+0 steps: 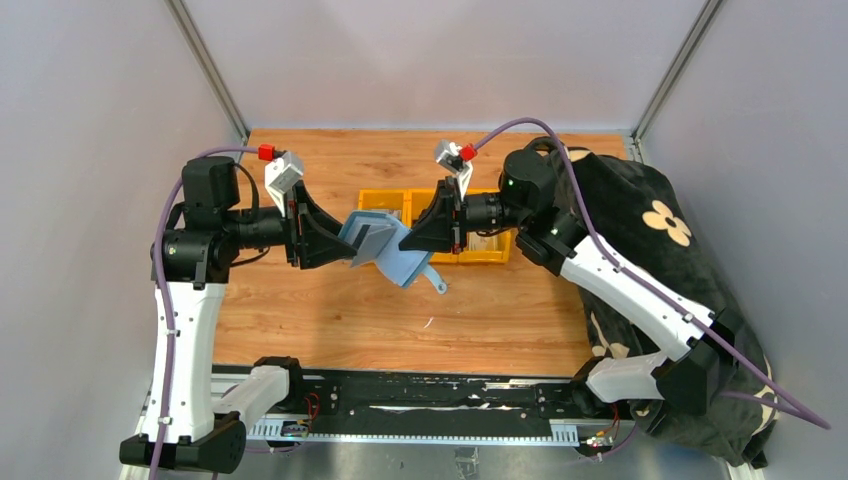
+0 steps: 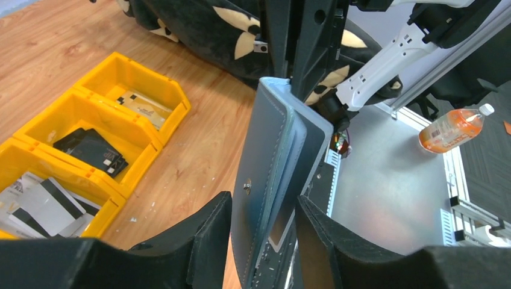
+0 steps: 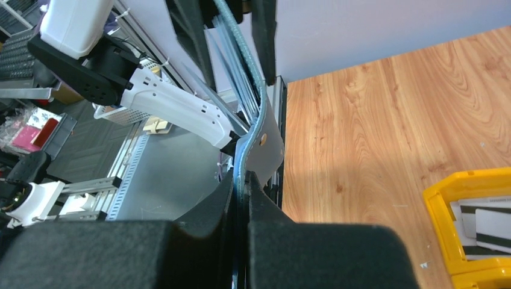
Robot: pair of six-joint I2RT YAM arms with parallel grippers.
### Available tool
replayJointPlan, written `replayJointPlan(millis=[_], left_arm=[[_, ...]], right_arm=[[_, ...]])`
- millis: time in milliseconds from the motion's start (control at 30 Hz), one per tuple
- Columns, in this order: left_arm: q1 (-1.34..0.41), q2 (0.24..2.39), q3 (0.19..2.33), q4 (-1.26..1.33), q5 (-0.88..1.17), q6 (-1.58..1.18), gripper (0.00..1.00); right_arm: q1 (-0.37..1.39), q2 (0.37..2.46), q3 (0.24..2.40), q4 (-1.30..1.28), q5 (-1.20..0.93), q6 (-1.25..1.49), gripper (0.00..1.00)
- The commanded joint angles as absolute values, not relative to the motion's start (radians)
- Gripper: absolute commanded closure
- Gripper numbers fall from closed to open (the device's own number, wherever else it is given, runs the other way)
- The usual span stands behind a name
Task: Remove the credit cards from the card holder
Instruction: Remove the credit card from the card holder.
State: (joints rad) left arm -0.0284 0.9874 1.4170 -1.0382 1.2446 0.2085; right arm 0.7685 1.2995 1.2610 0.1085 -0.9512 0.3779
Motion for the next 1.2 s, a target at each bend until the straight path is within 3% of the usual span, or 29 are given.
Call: replayJointPlan(millis=[0, 300, 633, 833, 967, 1167], left_arm=[[-0.029, 0.991, 1.411, -1.147, 1.326, 0.347, 0.50], [-0.028, 1.003, 1.429, -1.149, 1.330, 0.348, 0.50], [-0.028, 1.009, 1.445, -1.150, 1.357, 0.324, 0.49], [-0.029, 0.994, 1.445, -1.149, 1.407, 0.309, 0.46], [-0.029, 0.983, 1.444, -1.145, 1.416, 0.291, 0.48], [-0.028, 0.970, 1.430, -1.140, 1.398, 0.289, 0.50]], right_arm=[[0.787, 1.235, 1.228, 0.290, -1.016, 0.404, 1.00], [0.817, 1.230, 1.208, 0.405, -1.117, 0.444, 1.00], [0.875, 1.262, 1.239, 0.363, -1.189, 0.399, 1.00], [0.884, 1.303, 1.271, 0.304, -1.126, 0.368, 1.00], [0.879, 1.307, 1.316, 0.159, -1.014, 0.283, 1.00], [0.819, 1.253, 1.274, 0.170, -0.985, 0.293, 1.00]])
